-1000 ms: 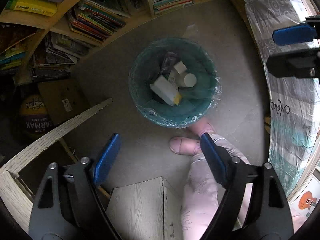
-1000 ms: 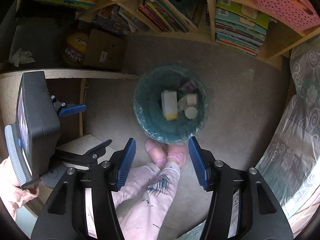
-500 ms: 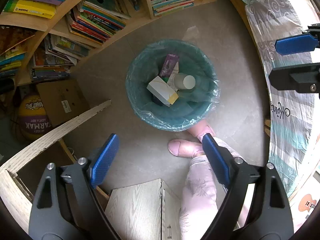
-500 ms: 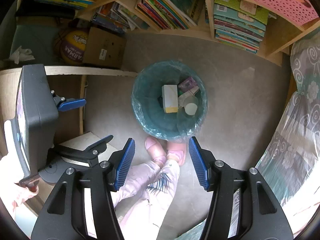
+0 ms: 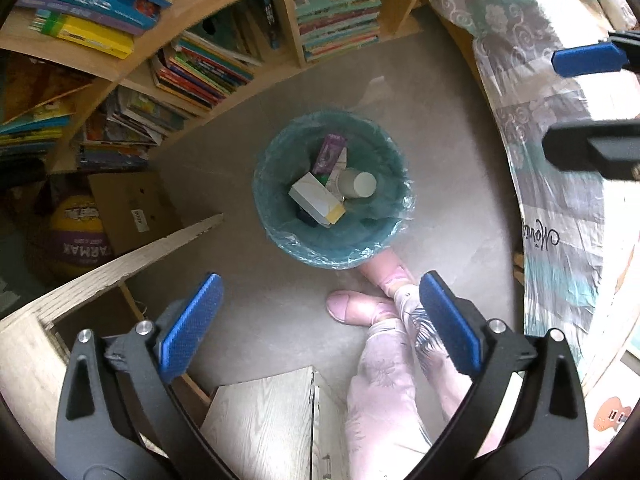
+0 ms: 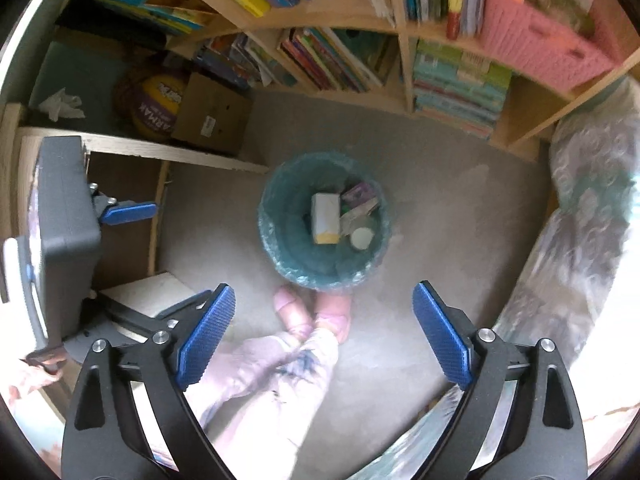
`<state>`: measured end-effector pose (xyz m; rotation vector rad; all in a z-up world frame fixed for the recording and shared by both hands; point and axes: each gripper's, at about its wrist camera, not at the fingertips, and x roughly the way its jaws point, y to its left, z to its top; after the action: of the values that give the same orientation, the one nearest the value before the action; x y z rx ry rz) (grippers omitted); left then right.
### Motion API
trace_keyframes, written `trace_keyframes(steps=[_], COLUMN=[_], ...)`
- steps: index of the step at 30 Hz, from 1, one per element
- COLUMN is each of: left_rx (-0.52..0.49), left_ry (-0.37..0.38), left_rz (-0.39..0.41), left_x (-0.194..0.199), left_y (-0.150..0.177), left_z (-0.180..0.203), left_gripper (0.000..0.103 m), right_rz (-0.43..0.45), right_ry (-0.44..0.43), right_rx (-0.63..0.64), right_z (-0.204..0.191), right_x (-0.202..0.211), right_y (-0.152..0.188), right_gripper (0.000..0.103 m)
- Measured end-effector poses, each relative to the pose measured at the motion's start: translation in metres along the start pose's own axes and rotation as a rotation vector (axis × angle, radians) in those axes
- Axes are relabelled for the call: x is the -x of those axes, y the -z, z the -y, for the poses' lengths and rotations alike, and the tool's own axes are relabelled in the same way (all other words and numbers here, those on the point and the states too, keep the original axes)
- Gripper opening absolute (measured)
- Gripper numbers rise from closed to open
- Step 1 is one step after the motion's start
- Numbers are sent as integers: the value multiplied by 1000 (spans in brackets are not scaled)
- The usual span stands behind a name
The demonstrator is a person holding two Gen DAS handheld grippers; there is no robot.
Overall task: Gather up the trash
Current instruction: 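Swing both open tools back over the table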
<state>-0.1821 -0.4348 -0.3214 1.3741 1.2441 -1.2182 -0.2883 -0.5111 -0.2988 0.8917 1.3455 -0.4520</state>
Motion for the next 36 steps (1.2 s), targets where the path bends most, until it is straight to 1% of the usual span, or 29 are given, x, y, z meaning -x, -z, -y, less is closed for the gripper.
trace_keyframes(steps=[2, 6, 10, 11, 14, 19, 22, 26, 29, 32, 36], left_rx=[26, 54, 54, 61, 93, 172, 224, 295, 366, 422, 531], left_ry=[-20, -2, -3, -3, -7, -13, -22, -40, -22, -53, -103], left_rz=[32, 82, 146, 167, 199, 282, 316, 353, 372, 391, 406], left_x=[16, 52, 97, 113, 143, 199, 219, 242, 255, 262, 267], left_y=[4, 13, 24, 28, 37, 63, 81, 106, 128, 150, 184], left_z=[0, 2, 5, 4, 1, -12, -21, -36, -50, -61, -83], left_gripper=[96, 96, 96, 96, 96, 96, 96, 96, 96, 96, 96], right_rz=[20, 44, 91, 107, 152, 214, 250, 274, 271, 257, 234], right_ry=[21, 51, 69, 78, 92, 70, 60, 41, 18, -15, -40], right_rx=[16, 32, 84, 100, 126, 185, 258, 345, 424, 508, 643], right_z=[-2, -6, -20, -25, -36, -59, -84, -117, -147, -179, -228], right_x=[14, 41, 79, 90, 121, 162, 181, 193, 198, 200, 198], right_y=[3, 9, 16, 16, 16, 10, 3, -5, -11, -17, -25], right_gripper=[91, 91, 91, 91, 91, 91, 91, 91, 91, 91, 91])
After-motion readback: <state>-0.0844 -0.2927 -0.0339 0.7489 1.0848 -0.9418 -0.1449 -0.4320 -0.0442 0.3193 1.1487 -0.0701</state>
